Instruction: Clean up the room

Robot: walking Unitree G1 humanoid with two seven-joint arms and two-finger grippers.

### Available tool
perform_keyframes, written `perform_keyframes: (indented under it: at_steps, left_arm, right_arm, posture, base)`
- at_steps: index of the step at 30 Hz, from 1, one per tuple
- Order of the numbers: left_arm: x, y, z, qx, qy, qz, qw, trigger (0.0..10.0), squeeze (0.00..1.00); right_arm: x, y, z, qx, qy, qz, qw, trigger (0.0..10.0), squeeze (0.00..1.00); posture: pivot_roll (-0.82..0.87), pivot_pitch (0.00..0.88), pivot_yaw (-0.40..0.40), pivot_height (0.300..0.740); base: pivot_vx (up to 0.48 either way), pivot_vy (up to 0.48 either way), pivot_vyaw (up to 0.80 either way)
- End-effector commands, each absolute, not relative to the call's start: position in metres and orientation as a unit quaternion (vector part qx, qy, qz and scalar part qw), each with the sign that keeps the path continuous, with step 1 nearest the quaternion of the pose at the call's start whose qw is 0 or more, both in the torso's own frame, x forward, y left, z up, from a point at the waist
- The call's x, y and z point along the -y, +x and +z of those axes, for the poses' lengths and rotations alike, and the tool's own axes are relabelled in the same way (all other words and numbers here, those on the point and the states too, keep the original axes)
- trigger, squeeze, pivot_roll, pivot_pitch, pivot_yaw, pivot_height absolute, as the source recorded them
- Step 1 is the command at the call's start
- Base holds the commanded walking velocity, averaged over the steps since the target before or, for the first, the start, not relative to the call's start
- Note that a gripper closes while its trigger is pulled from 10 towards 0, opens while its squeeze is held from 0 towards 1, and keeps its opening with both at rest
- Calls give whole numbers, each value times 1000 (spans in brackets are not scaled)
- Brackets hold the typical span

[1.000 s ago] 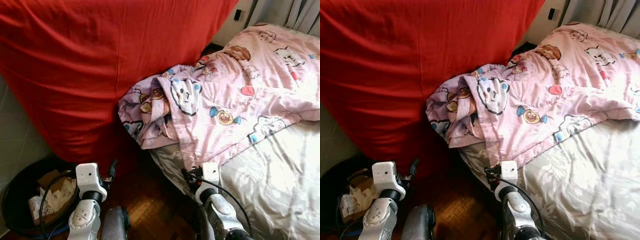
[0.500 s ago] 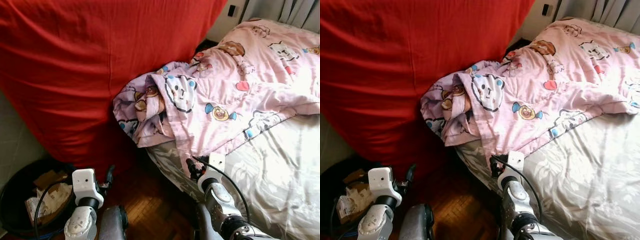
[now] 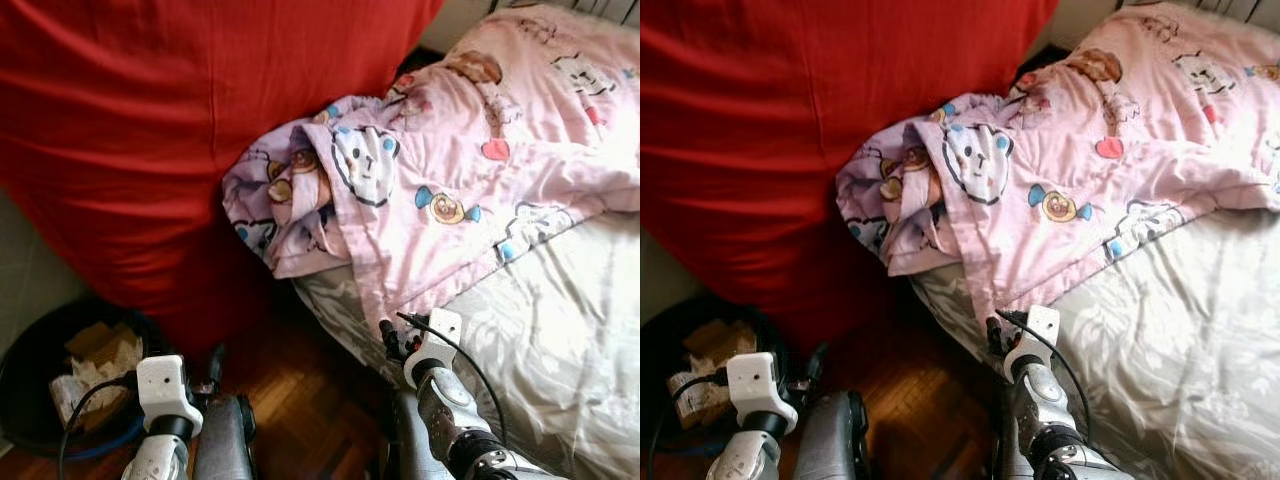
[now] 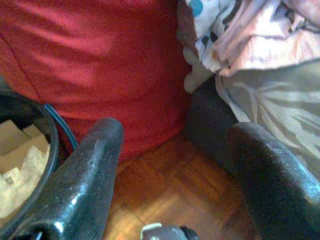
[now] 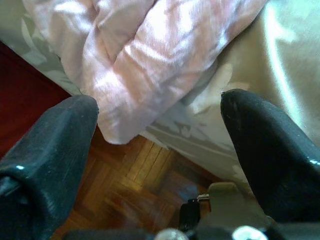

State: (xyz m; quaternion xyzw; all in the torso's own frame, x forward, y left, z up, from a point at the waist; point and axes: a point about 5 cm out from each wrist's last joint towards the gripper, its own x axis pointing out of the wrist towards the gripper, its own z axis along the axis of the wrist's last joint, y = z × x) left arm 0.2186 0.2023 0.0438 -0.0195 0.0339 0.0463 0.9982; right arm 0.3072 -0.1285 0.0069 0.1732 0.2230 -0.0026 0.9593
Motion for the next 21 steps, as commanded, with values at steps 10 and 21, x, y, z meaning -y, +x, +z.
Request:
perform_keyframes:
  at_steps: [10,21]
  left_arm:
    - [-202,199,51,-46,-15,57,997,10000,0]
    - [-201,196,54,-56,-16,59,997,10000,0]
  right_arm:
    - [123,325,28,-183,208,29,960,10000,0]
    - [120,326,28,-193,206,37,959,10000,0]
  posture:
    - [138,329,-37,570]
    - [140,341,-40,570]
  base:
    - [0,0,0]
    - [0,0,0]
